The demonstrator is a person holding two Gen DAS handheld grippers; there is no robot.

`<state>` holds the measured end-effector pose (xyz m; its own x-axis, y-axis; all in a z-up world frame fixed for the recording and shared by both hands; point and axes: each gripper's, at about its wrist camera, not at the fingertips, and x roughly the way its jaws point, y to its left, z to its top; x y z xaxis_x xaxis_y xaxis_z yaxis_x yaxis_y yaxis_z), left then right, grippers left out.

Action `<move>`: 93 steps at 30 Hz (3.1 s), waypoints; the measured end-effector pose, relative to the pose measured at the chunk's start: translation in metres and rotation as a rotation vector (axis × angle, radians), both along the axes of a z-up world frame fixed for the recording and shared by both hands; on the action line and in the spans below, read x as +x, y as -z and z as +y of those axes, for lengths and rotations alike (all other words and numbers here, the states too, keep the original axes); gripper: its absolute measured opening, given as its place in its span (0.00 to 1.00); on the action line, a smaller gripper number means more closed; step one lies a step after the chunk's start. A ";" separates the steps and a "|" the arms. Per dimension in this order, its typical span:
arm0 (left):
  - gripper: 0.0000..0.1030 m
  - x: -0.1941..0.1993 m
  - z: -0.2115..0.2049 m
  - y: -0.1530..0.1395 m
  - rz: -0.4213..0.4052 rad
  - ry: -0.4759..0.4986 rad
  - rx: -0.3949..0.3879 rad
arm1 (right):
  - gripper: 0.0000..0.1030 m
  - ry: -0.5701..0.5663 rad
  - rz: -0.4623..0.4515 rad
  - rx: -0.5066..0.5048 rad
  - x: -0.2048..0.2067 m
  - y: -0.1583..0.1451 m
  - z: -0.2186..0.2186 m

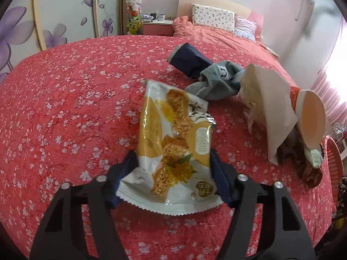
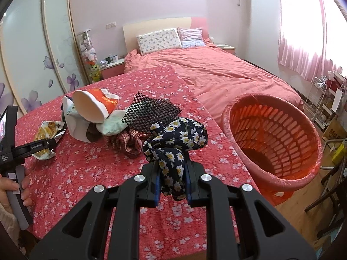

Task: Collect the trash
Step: 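Grasp the yellow snack bag with the left tool while the right tool holds the cloth, then carry the snack bag and daisy cloth with both tools over the orange basket, then open both tools to drop the bag and cloth into the basket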

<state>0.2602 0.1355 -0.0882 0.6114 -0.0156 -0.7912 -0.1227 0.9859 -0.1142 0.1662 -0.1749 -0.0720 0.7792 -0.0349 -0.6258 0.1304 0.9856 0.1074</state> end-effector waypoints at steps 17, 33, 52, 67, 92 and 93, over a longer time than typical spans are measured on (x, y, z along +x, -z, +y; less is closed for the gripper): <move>0.50 -0.011 -0.006 -0.003 0.006 0.007 -0.018 | 0.17 0.051 -0.034 0.009 -0.014 -0.011 -0.022; 0.35 -0.046 -0.024 -0.071 -0.148 0.061 -0.052 | 0.18 0.116 -0.106 -0.001 -0.028 -0.029 -0.050; 0.36 -0.075 -0.190 -0.139 -0.269 0.406 -0.165 | 0.18 0.237 -0.177 0.033 -0.035 -0.040 -0.112; 0.37 -0.050 -0.330 -0.103 -0.183 0.658 -0.240 | 0.18 0.330 -0.168 0.092 -0.021 -0.021 -0.171; 0.67 -0.008 -0.427 -0.022 -0.003 0.768 -0.215 | 0.54 0.393 -0.161 0.308 -0.004 0.003 -0.233; 0.67 -0.006 -0.424 -0.021 0.001 0.758 -0.215 | 0.54 0.397 -0.161 0.309 -0.004 0.003 -0.233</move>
